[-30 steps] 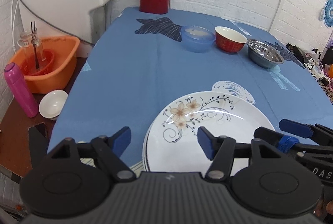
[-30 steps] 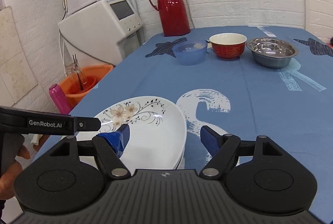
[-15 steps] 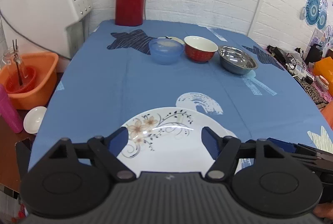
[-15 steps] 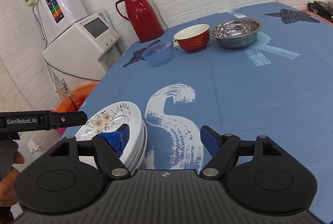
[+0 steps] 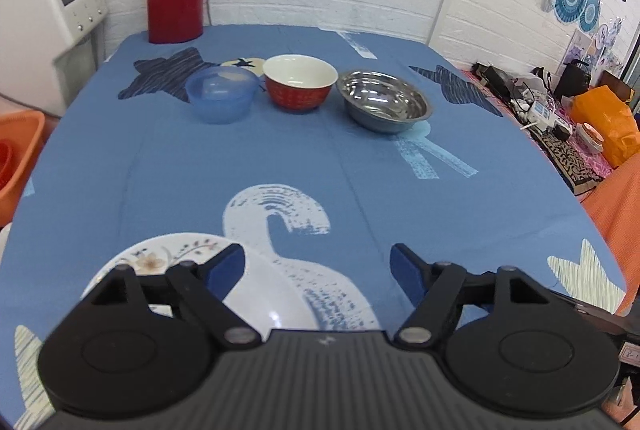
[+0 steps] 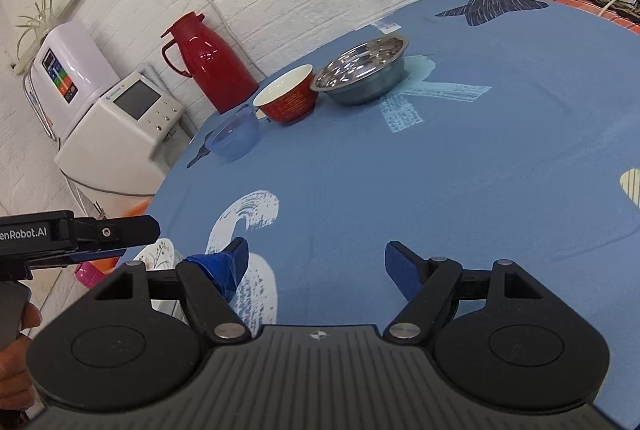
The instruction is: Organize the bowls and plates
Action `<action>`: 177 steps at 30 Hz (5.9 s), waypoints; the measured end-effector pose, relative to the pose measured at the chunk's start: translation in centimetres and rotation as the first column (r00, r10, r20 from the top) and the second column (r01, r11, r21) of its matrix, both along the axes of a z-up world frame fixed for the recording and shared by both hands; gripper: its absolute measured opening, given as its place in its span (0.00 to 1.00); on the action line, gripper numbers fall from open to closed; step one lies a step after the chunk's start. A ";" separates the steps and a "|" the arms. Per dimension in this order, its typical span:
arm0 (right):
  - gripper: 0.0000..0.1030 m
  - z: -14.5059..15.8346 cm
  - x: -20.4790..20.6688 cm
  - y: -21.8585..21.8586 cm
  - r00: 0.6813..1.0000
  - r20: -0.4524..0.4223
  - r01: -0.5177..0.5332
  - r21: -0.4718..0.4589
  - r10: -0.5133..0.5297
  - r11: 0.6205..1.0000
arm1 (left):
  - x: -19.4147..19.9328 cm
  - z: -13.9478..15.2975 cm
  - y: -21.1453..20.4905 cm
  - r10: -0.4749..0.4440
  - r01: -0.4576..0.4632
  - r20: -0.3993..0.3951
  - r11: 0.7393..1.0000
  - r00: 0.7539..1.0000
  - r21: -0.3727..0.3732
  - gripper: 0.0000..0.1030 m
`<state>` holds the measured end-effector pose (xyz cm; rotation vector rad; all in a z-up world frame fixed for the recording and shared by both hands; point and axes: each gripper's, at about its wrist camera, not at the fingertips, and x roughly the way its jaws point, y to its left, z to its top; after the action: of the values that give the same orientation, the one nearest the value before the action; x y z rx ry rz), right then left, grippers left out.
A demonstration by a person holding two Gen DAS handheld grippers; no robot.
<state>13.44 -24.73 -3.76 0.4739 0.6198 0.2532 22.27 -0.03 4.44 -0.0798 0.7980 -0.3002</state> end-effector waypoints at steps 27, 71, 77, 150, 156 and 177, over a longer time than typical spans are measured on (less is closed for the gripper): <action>0.60 1.4 28.5 -5.5 0.988 -0.148 -0.076 -0.297 0.033 0.952 | 24.0 -4.4 -8.4 0.248 -0.317 -0.308 0.928 0.918 -0.198 0.71; 0.49 0.0 1.6 -0.5 0.990 -0.083 -0.134 -0.384 0.111 0.913 | -1.5 -5.4 -7.4 -0.055 0.034 -0.165 0.992 0.985 -0.125 0.08; 0.49 -1.3 0.5 -0.2 0.988 -0.084 -0.154 -0.385 0.131 0.910 | -1.2 -7.3 -6.9 -0.064 0.030 -0.212 0.987 0.975 -0.158 0.09; 0.33 3.9 23.5 3.0 0.926 -0.228 -0.351 -0.232 0.300 0.907 | 16.8 -1.9 -2.5 0.280 -0.355 -0.293 0.902 0.914 -0.246 0.00; 0.34 5.9 15.1 0.0 0.928 -0.256 -0.331 -0.226 0.272 0.916 | 9.3 0.2 -5.7 0.162 -0.230 -0.296 0.950 0.941 -0.212 0.00; 0.33 1.5 5.5 -1.3 0.918 -0.352 -0.277 -0.234 0.184 0.932 | 0.6 -4.1 -7.2 0.058 -0.125 -0.347 0.977 0.936 -0.174 0.00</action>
<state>18.90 -26.01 -2.26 0.1647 1.0244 0.3112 22.90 -7.22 0.32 -0.3603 1.1044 -0.2777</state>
